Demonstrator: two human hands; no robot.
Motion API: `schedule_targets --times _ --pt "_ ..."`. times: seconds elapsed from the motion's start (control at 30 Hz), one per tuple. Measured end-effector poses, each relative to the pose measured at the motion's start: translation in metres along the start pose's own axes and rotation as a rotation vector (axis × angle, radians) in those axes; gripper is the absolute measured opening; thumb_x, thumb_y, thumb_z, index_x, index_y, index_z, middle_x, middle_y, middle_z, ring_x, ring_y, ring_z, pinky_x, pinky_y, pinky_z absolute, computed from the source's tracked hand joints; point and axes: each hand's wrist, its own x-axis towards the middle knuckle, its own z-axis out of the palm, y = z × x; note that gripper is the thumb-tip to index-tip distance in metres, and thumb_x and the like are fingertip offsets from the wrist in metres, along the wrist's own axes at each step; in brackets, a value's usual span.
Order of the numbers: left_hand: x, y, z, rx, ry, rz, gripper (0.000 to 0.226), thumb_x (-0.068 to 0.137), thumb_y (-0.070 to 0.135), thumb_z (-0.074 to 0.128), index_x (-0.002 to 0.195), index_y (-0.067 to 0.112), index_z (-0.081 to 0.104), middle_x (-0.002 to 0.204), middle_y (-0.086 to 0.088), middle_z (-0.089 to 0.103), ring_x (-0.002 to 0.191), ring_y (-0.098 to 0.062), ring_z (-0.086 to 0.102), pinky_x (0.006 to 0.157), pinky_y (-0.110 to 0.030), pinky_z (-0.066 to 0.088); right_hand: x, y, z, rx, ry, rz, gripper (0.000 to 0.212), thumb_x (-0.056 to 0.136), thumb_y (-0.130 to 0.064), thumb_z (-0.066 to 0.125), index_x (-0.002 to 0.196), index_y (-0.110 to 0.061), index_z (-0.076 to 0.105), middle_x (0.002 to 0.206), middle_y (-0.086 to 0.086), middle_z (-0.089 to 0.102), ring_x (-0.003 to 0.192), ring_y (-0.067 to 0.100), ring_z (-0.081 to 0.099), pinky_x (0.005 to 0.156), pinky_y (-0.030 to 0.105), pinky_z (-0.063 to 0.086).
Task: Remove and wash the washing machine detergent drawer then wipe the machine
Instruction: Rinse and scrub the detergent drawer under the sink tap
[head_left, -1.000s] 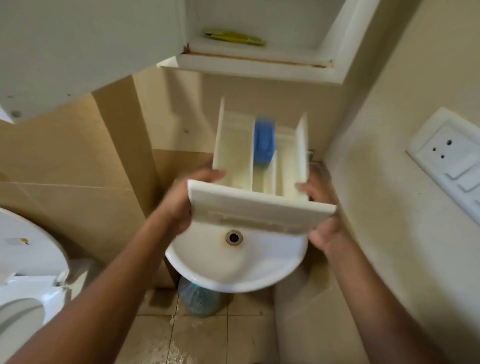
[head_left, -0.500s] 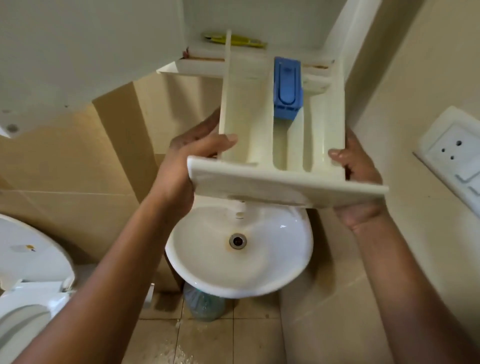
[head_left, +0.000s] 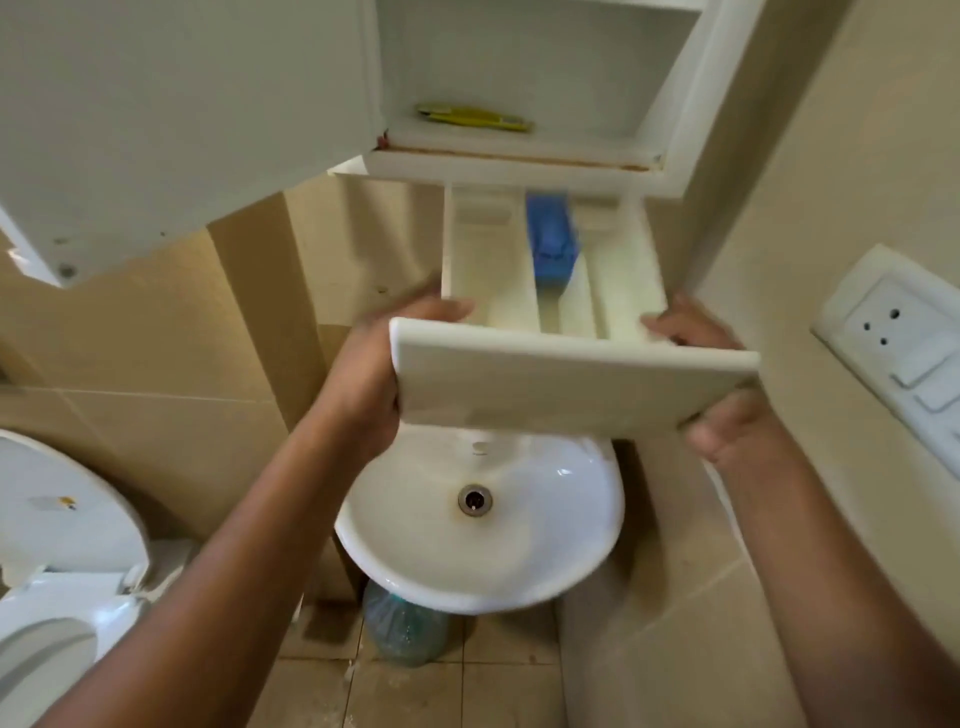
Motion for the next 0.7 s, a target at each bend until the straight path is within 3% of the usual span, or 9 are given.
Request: schedule_targets --times 0.07,0.13,0.2,0.27,0.37,0.43,0.53,0.63,0.7 --pt "-0.007 0.016 0.008 0.008 -0.053 0.195 0.042 0.087 0.009 0.063 0.129 0.013 0.068 0.107 -0.005 0.077 0.096 -0.025 0.073 0.08 -0.033 0.057 0.0 -0.011 0.005 -0.003 -0.033 -0.236 0.048 0.089 0.006 0.039 0.114 -0.024 0.067 0.111 0.006 0.072 0.099 0.022 0.068 0.08 0.031 0.057" --pt "-0.015 -0.011 0.003 0.011 0.013 0.136 0.047 0.087 0.002 0.062 0.134 0.004 0.062 0.09 0.001 0.078 0.079 -0.016 0.072 0.071 -0.026 0.056 -0.005 0.024 -0.002 -0.018 0.052 -0.179 0.048 0.087 0.007 0.041 0.118 -0.02 0.064 0.113 0.009 0.07 0.101 0.027 0.066 0.086 0.039 0.053" --pt "-0.027 -0.067 -0.012 -0.027 0.163 -0.222 0.034 0.092 0.012 0.062 0.124 0.0 0.065 0.078 0.0 0.076 0.06 -0.013 0.071 0.062 -0.027 0.056 -0.022 0.087 -0.017 -0.102 0.16 0.176 0.024 0.091 -0.003 0.048 0.098 -0.014 0.069 0.087 0.01 0.072 0.077 0.022 0.068 0.073 0.037 0.051" --pt "-0.047 -0.117 -0.031 -0.143 0.213 -0.682 0.042 0.084 0.029 0.074 0.116 0.003 0.068 0.098 -0.017 0.077 0.077 -0.027 0.077 0.077 -0.047 0.061 -0.051 0.138 -0.03 -0.173 0.178 0.686 0.022 0.094 -0.022 0.055 0.085 -0.009 0.069 0.075 0.012 0.073 0.064 0.024 0.068 0.07 0.038 0.053" --pt "-0.049 -0.135 -0.045 -0.111 0.222 -0.818 0.054 0.078 0.035 0.079 0.12 0.002 0.068 0.105 -0.021 0.076 0.099 -0.039 0.073 0.089 -0.057 0.057 -0.06 0.151 -0.039 -0.213 0.147 0.839 0.023 0.09 -0.026 0.059 0.085 -0.006 0.071 0.077 0.016 0.073 0.064 0.028 0.069 0.071 0.041 0.055" --pt "-0.037 -0.114 -0.036 -0.054 0.208 -0.682 0.035 0.091 0.034 0.066 0.11 0.005 0.073 0.092 -0.014 0.079 0.089 -0.032 0.073 0.079 -0.045 0.061 -0.046 0.124 -0.031 -0.171 0.161 0.695 0.023 0.09 -0.027 0.057 0.082 -0.011 0.071 0.07 0.011 0.072 0.057 0.022 0.067 0.058 0.032 0.054" --pt "-0.011 -0.05 -0.019 0.005 0.064 -0.247 0.02 0.096 0.024 0.06 0.095 0.019 0.079 0.084 -0.004 0.078 0.084 -0.026 0.069 0.068 -0.031 0.057 -0.013 0.058 -0.015 -0.124 0.081 0.179 0.023 0.092 -0.007 0.051 0.084 -0.016 0.071 0.069 -0.001 0.071 0.058 0.011 0.064 0.054 0.02 0.05" --pt "-0.011 0.0 -0.002 -0.039 -0.07 0.19 0.045 0.089 0.011 0.066 0.134 0.015 0.066 0.121 -0.011 0.073 0.113 -0.032 0.067 0.094 -0.041 0.053 -0.005 0.005 -0.001 -0.013 0.013 -0.245 0.045 0.087 0.01 0.043 0.115 -0.017 0.065 0.111 0.006 0.072 0.097 0.021 0.069 0.079 0.028 0.055" --pt "-0.011 -0.012 -0.008 -0.045 -0.053 0.21 0.054 0.085 0.007 0.068 0.138 0.012 0.062 0.116 -0.018 0.069 0.107 -0.033 0.061 0.09 -0.045 0.048 -0.009 0.018 0.0 0.048 0.012 -0.29 0.048 0.085 0.008 0.046 0.118 -0.02 0.066 0.115 0.008 0.07 0.102 0.025 0.067 0.082 0.032 0.056"
